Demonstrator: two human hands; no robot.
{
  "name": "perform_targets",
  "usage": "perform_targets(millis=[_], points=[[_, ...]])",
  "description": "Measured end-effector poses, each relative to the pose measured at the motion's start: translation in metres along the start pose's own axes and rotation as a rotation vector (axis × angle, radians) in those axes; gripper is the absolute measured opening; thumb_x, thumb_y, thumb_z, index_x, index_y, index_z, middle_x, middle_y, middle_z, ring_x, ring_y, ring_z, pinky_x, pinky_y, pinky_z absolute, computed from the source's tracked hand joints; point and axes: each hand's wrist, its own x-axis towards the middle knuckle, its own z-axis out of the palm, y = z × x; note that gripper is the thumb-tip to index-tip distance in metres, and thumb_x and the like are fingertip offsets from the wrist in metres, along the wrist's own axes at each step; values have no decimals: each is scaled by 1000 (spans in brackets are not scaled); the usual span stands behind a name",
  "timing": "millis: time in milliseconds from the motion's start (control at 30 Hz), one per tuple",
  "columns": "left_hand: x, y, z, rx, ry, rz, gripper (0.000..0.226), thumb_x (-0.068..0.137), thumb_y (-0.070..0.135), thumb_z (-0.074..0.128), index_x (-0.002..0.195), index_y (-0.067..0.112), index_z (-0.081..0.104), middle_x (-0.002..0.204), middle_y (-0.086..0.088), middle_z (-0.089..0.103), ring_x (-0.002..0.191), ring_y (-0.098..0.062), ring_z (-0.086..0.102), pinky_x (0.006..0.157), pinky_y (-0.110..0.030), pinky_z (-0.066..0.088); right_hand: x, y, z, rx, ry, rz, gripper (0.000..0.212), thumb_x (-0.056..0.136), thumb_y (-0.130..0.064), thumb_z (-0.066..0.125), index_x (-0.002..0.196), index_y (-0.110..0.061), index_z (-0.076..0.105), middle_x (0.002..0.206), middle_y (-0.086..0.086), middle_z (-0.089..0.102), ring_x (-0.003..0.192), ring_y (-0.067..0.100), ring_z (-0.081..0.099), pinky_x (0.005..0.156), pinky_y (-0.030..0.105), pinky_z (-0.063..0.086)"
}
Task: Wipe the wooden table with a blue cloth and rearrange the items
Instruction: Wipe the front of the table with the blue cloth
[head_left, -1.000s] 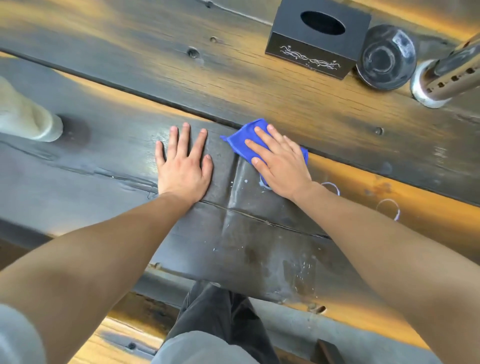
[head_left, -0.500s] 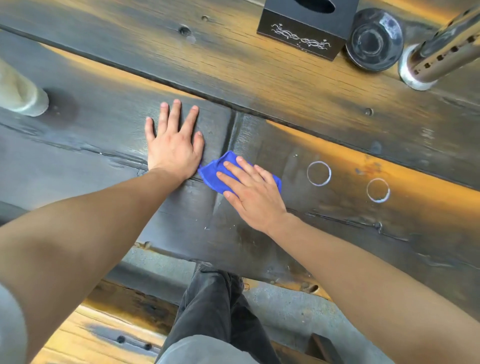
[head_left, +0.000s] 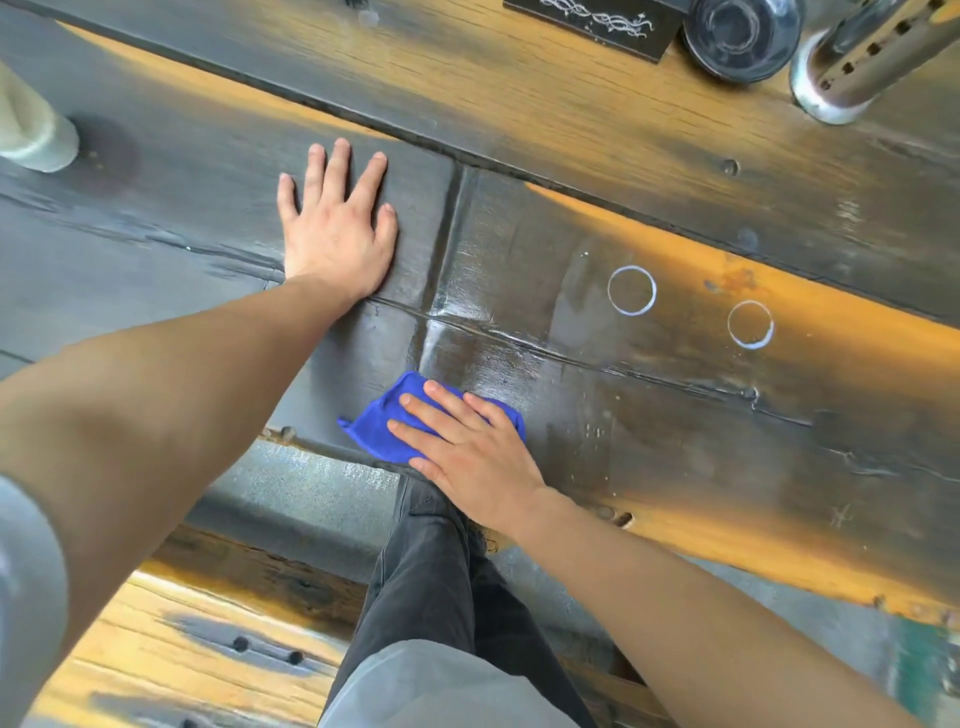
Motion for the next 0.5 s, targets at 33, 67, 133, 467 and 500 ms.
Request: perform_targets(millis=[33,67,133,467,500], points=[[0,-1,-2,-5,-16,0,61,99,51,26,159,40,26,173,-5,16,160,-27,7,124,-60,3,-3,1,0,8,-12,-12,45,105,-45,50,150,-40,50,163,-14,42,155,14,31,121,38,23],[-1,-1,-4,-17,-36,2,62,99,52,27,159,40,26,173,-5,16,160,-26,6,125,-59,2,-8,3,-1,18,-27,-25,45,105,-45,51,150,-40,52,163,-14,43,155,14,32,121,38,26],[-9,-1,-8,-72,-59,10,61,99,51,30,158,37,32,172,-6,18,160,-26,7,126,-56,1,-19,9,-2,33,-43,-43,44,105,-44,54,148,-38,54,161,-13,45,154,14,34,120,38,31],[-86,47,18,-47,-12,12,65,101,51,33,161,25,29,172,-8,20,160,-27,8,127,-56,3,-73,42,-2,10,177,391,45,102,-38,57,146,-30,59,158,-7,50,150,20,43,113,42,45],[-87,47,20,-32,-2,9,66,101,51,32,162,25,28,172,-7,19,160,-26,7,127,-56,3,-75,47,-2,32,188,459,46,102,-37,60,148,-29,58,160,-6,48,151,21,41,115,43,44]])
